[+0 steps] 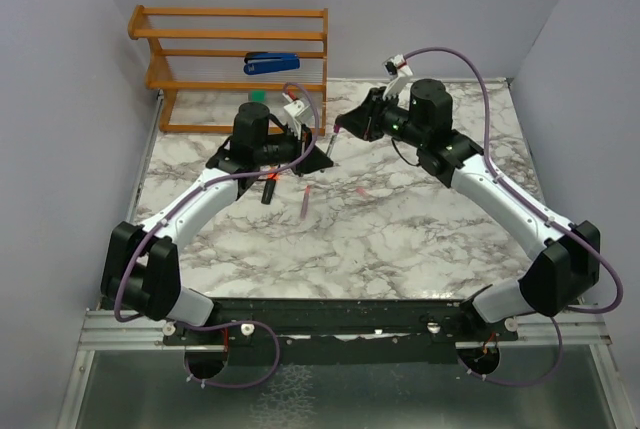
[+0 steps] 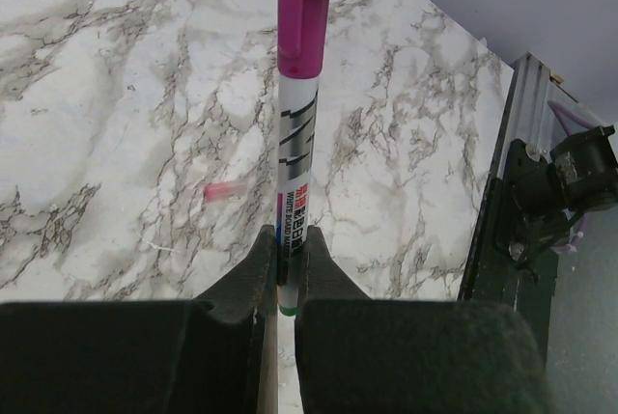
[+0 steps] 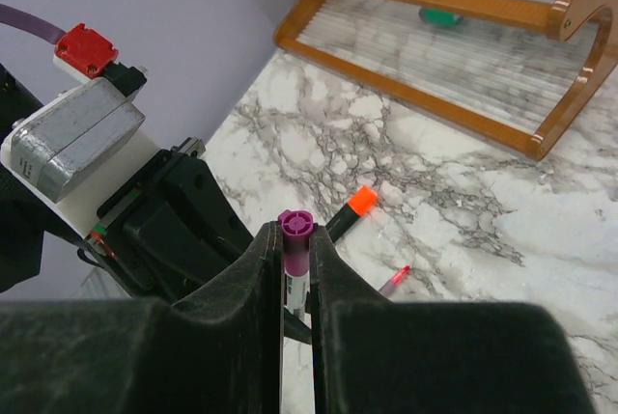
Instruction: Insert the pens into the pen caps
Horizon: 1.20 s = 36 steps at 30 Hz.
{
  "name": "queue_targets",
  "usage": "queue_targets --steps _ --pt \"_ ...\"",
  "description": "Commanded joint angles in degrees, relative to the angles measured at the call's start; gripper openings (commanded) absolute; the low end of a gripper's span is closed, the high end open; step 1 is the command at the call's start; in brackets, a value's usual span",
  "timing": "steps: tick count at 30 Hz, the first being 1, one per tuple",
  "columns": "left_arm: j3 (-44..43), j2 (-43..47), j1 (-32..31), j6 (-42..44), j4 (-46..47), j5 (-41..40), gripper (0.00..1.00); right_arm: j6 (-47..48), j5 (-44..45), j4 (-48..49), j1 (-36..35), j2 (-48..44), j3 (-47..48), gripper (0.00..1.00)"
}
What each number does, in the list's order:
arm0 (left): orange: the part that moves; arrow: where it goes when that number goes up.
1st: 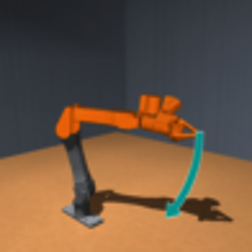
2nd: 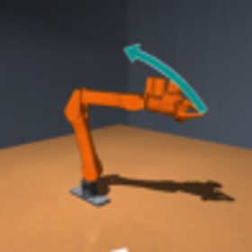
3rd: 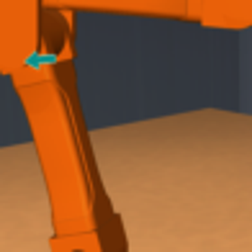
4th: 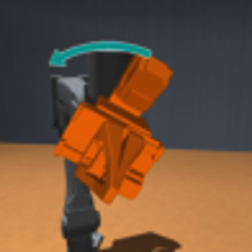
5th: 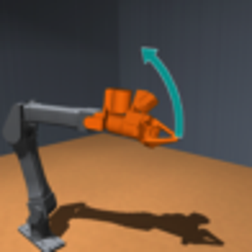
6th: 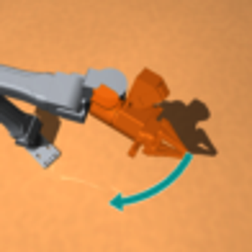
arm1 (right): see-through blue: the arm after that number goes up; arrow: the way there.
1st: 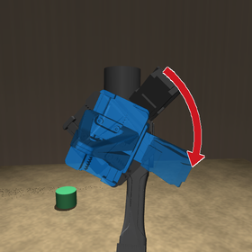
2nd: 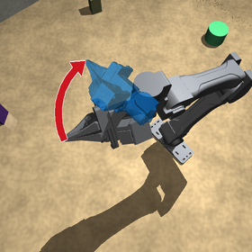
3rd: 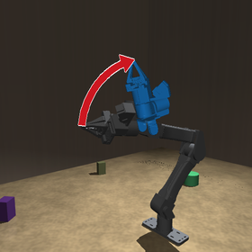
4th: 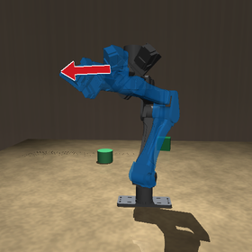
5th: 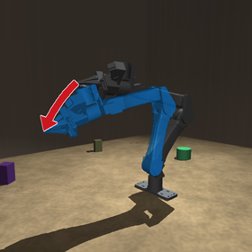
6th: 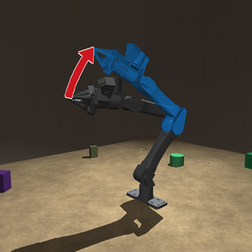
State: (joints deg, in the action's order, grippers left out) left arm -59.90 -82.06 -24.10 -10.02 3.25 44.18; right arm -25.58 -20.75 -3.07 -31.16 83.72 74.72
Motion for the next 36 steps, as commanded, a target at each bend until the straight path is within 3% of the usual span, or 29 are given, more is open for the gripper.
queue_targets --steps 1,17,32,33,36 --pt "-8.5 0.52 3.15 -0.34 13.14 -3.75 0.0 -1.05 -5.09 -11.17 -4.87 0.1 -7.4 0.0" --pt "-11.9 0.09 4.94 -2.27 16.66 -3.31 0.0 -5.03 -5.34 -4.85 -10.41 2.32 -17.34 0.0" --pt "-10.38 1.02 5.75 -0.98 14.01 -4.24 0.0 -4.61 -3.3 -6.2 -10.59 1.69 -17.67 0.0" --pt "-9.88 1.1 5.87 -0.13 12.22 -4.54 0.0 -4.16 -1.57 -8.19 -10.6 1.23 -16.61 0.04" --pt "-7.75 0.76 5.99 2.03 4.15 -5.5 0.0 -1.59 4.02 -11.37 -10.51 -1.21 -13.15 0.26"
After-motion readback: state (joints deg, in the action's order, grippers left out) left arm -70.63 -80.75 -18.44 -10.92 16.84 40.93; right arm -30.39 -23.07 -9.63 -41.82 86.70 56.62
